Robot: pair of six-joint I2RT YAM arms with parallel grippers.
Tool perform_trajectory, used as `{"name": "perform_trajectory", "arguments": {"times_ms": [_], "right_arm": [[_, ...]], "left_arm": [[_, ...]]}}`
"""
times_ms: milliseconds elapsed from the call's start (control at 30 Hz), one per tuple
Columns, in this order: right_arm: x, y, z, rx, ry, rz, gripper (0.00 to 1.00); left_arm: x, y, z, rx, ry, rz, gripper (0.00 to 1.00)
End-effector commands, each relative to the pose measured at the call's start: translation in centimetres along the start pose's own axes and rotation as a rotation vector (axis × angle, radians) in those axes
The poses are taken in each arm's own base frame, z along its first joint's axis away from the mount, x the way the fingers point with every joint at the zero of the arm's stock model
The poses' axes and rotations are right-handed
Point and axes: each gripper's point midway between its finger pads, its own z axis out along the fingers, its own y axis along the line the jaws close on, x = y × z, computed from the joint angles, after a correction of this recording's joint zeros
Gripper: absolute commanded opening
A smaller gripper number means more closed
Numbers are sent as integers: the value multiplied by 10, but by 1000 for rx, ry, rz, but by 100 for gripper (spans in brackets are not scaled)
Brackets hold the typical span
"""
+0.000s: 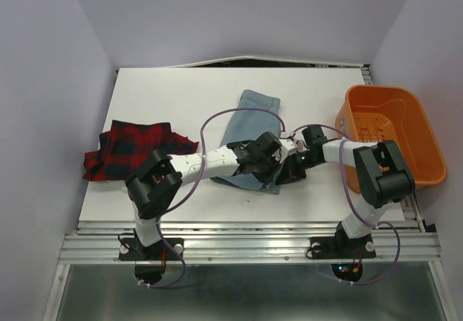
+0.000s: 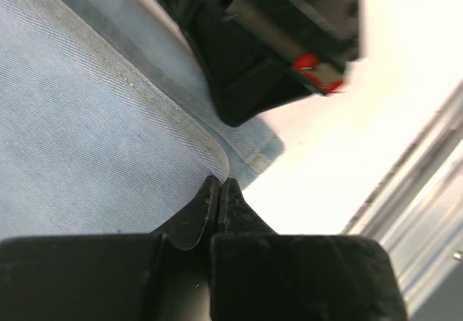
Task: Fold and stack the skirts
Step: Fold the skirt
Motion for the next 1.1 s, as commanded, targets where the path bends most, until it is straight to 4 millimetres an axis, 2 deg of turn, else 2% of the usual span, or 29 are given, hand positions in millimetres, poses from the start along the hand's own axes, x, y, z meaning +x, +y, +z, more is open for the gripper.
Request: {"name": "perform_trajectory", "arguments": {"times_ms": [0,133,333,500,600,633,667,733,767,800,833,867,967,1067], "right_arm": [[5,-9,3,25,-3,8,1],[6,-8,3,17,-6,7,1],[7,-8,2,22,-11,8,1],[6,-7,0,27,-21,6,1],[6,-7,-1,33,-27,-4,1],[6,-7,-2,38,-26,-7,2],[5,-9,-4,53,-31,-14,4],[0,-11,-9,76,-42,-29,5],[-3,-10,-12,88,-40,-35,6],[-6,-11,-15,111,-45,-41,6],[-7,-10,-19,124,-43,-51,6],[-17,-7,-26,130,-67,-65,6],[-22,-3,-38,167,-73,-98,7],[-32,7,-55,196,-95,-153,11]], "left_arm": [[-37,-27,-34,101,-115,16,0],[-39,-30,-26,111,-101,14,0],[-29,-30,6,135,-60,-21,0],[-20,-20,25,117,-34,-61,0],[-17,-15,31,130,-24,-85,6],[-17,-14,31,137,-25,-89,14],[-14,-17,30,161,-18,-87,18],[-16,-20,25,182,-27,-83,26],[-26,-26,13,215,-62,-73,32],[-24,-26,7,222,-72,-70,36],[-36,-31,-8,235,-123,-49,42],[-40,-32,-15,238,-142,-40,44],[-46,-38,-44,266,-173,-1,47],[-46,-26,-71,261,-196,-4,54]]}}
